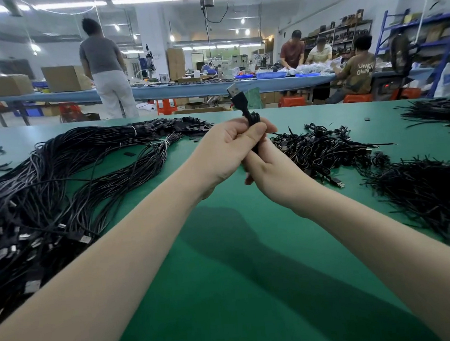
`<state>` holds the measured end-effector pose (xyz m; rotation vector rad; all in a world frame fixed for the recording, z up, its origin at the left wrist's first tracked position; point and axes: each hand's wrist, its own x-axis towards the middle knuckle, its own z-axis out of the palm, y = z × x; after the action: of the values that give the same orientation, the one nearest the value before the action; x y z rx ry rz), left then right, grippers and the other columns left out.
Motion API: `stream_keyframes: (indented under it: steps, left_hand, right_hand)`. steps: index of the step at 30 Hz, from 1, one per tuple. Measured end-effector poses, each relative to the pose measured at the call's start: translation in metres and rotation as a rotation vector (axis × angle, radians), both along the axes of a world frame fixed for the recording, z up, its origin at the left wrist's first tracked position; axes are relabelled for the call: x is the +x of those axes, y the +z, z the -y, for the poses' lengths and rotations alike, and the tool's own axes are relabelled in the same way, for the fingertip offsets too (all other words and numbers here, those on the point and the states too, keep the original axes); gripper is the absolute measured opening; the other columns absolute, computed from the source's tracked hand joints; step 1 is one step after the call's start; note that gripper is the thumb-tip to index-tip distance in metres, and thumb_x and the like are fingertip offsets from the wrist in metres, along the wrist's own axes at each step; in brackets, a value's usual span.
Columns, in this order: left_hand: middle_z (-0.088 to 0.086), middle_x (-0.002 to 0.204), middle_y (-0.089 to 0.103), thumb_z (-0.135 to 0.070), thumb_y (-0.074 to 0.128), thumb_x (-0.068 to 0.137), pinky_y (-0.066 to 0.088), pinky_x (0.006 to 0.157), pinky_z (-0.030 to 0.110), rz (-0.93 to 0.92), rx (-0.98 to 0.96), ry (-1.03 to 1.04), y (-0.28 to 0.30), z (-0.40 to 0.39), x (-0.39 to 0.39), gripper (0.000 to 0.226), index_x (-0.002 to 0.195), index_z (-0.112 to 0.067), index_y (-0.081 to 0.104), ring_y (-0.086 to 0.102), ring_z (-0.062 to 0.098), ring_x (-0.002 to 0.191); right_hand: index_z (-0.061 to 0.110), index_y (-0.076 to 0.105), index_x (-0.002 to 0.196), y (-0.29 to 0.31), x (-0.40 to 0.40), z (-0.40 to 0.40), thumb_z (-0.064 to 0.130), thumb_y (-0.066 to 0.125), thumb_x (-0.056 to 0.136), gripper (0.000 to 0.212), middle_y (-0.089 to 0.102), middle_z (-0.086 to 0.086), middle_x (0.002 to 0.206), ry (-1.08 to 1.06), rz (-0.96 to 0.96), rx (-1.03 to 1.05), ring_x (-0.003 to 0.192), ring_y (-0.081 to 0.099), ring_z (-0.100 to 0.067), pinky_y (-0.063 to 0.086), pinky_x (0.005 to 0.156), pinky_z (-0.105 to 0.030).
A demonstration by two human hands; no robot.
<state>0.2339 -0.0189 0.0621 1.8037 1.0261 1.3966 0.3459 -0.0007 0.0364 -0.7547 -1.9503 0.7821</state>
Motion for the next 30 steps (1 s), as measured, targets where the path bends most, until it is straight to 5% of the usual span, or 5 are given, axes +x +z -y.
stream_keyframes:
  steps: [12,16,20,26,30]
  left_hand:
    - [0.007,0.1,0.072,-0.038,0.062,0.091,0.056,0.078,0.026,0.001,-0.335,0.214,-0.012,-0.005,-0.006,0.022,0.091,-0.018,0.071,0.068,0.012,0.089]
    - [0.003,0.131,0.054,-0.029,0.062,0.091,0.04,0.1,0.034,-0.782,0.316,0.627,-0.009,-0.009,-0.023,0.042,0.132,-0.02,0.053,0.05,0.018,0.119]
    - [-0.005,0.154,0.028,-0.033,0.06,0.091,0.017,0.106,0.038,-1.456,0.508,0.491,-0.021,-0.014,-0.021,0.058,0.141,-0.035,0.032,0.02,0.019,0.143]
    - [-0.001,0.073,0.061,-0.041,0.065,0.082,0.041,0.055,0.029,-1.541,0.671,0.475,-0.052,0.012,-0.015,0.023,0.084,-0.018,0.063,0.063,0.018,0.061]
    - [-0.004,0.062,0.059,-0.029,0.075,0.071,0.033,0.048,0.025,-1.527,0.607,0.44,-0.067,0.026,0.0,0.017,0.073,-0.022,0.06,0.059,0.015,0.049]
  right_hand:
    - [0.02,0.039,0.076,-0.023,0.011,-0.019,0.018,0.032,0.096,0.021,0.038,0.011,0.047,-0.033,0.012,-0.523,0.038,0.032,-0.009,0.046,0.054,-0.029]
    - [0.018,0.036,0.076,-0.031,0.026,-0.027,0.016,0.034,0.095,0.019,0.04,0.004,0.056,-0.085,0.194,-0.499,0.043,0.032,-0.012,0.033,0.048,-0.024]
    - [0.014,0.036,0.079,-0.025,0.031,-0.029,0.018,0.035,0.097,0.018,0.041,0.001,0.064,0.003,0.486,-0.4,0.054,0.032,-0.016,0.028,0.051,-0.028]
    - [0.016,0.035,0.08,-0.006,0.041,-0.016,0.012,0.031,0.097,0.018,0.029,-0.001,0.066,0.194,0.76,-0.56,0.059,0.023,-0.016,0.018,0.053,-0.027]
    - [0.013,0.034,0.082,-0.013,0.047,-0.001,0.012,0.03,0.097,0.016,0.037,0.0,0.07,0.054,1.297,0.089,0.056,0.035,-0.017,0.026,0.064,-0.032]
